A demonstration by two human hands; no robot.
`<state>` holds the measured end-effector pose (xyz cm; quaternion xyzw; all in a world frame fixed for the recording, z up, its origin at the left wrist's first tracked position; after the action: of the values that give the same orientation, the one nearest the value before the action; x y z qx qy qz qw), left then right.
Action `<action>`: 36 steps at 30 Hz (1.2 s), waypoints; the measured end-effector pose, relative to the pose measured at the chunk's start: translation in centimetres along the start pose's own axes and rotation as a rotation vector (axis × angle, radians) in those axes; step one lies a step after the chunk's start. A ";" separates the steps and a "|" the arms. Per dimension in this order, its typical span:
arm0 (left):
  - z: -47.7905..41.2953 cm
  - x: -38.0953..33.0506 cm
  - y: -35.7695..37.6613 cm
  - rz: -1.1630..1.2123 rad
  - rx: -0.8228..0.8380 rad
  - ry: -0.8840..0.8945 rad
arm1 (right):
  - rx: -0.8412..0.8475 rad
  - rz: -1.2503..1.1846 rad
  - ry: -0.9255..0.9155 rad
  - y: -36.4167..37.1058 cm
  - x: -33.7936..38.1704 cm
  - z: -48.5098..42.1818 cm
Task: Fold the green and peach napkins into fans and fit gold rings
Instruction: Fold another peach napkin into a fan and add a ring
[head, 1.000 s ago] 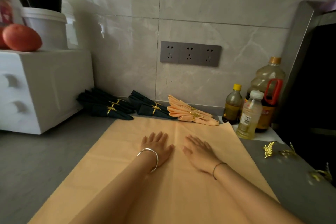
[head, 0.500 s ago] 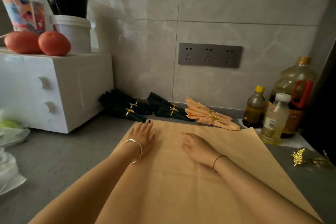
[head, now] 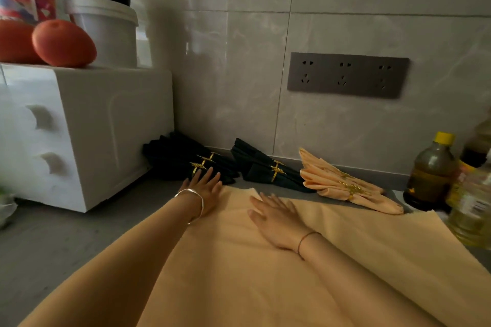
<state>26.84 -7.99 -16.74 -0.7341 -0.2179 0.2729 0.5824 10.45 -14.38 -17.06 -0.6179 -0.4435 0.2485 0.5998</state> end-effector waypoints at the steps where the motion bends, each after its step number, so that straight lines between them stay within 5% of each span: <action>1: -0.2 0.0 -0.1 0.012 0.002 -0.002 | -0.010 -0.003 -0.001 -0.2 -0.2 0.6; 6: 1.0 -0.1 -2.6 0.092 -0.075 -0.030 | -0.118 -0.050 -0.024 -1.5 -0.3 1.9; 13: 7.0 -1.8 -3.7 0.756 -0.009 -0.209 | -0.457 -0.122 -0.148 -5.9 1.5 3.2; 17: 7.5 -1.5 -6.6 0.892 -0.212 -0.176 | -0.435 -0.103 -0.132 -5.8 1.5 2.9; 22: 6.6 1.4 -8.6 0.850 -0.442 -0.211 | -0.349 -0.183 -0.057 -5.9 -0.3 3.5; 27: 6.6 1.2 -6.2 0.596 -0.297 -0.266 | -0.180 -0.055 0.064 -5.5 -3.9 8.8; 31: 12.4 -6.6 -4.2 0.280 -0.074 0.009 | -0.022 -0.026 0.160 -5.6 -5.7 15.0; 36: 25.4 -13.7 -2.7 0.168 0.113 0.367 | 0.105 -0.065 0.090 -6.6 -4.3 24.7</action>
<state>-0.09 2.58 -16.47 -0.7533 -0.0304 0.1940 0.6277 -13.98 -5.87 -15.51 -0.5813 -0.4222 0.2238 0.6586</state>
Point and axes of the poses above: each hand's wrist, its own z-axis away from the middle knuckle, its own y-axis out of the palm, x = y × z, the point moved 10 cm from there along -z, towards the middle knuckle, and after that the axes turned 11 degrees about -x, right-handed, at the moved point
